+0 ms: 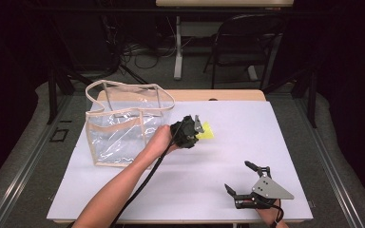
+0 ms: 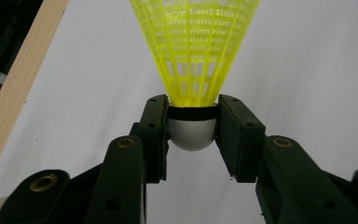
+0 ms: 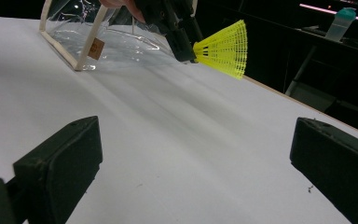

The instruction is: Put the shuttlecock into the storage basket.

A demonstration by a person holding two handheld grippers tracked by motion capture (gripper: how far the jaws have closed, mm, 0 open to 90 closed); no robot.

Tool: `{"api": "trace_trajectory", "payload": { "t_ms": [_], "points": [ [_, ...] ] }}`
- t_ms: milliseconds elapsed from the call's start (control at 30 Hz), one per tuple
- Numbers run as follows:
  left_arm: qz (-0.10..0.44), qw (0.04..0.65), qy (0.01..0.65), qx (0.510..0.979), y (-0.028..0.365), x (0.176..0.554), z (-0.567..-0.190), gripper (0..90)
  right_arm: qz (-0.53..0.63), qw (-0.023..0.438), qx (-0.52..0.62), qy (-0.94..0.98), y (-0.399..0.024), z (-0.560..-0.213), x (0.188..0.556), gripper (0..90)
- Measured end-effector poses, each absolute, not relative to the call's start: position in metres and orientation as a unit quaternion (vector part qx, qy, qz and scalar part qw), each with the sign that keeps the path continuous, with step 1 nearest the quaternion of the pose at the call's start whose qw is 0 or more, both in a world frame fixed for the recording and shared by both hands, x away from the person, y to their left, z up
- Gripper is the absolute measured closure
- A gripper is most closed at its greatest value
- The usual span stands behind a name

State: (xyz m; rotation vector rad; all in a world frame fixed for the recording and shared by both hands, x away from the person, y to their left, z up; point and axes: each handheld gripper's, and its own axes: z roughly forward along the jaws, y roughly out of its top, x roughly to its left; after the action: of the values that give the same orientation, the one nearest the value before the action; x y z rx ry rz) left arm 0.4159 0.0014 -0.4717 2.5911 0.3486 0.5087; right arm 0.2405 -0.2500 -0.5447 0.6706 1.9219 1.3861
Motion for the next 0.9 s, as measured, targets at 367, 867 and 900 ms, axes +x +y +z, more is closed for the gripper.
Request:
{"api": "trace_trajectory", "payload": {
  "t_ms": [367,867,900],
  "points": [
    [0.192,0.239,0.121,0.944,0.001,0.416,-0.465,64.4,0.53,0.334,0.258,0.736,-0.25,-0.545,0.241,1.8],
    [0.201,0.239,0.116,0.943,-0.002,0.418,-0.453,64.5,0.528,0.333,0.26,0.737,-0.251,-0.545,0.241,1.8],
    [0.198,0.238,0.114,0.944,-0.002,0.418,-0.452,64.5,0.528,0.333,0.259,0.737,-0.251,-0.545,0.241,1.8]
  ]
}}
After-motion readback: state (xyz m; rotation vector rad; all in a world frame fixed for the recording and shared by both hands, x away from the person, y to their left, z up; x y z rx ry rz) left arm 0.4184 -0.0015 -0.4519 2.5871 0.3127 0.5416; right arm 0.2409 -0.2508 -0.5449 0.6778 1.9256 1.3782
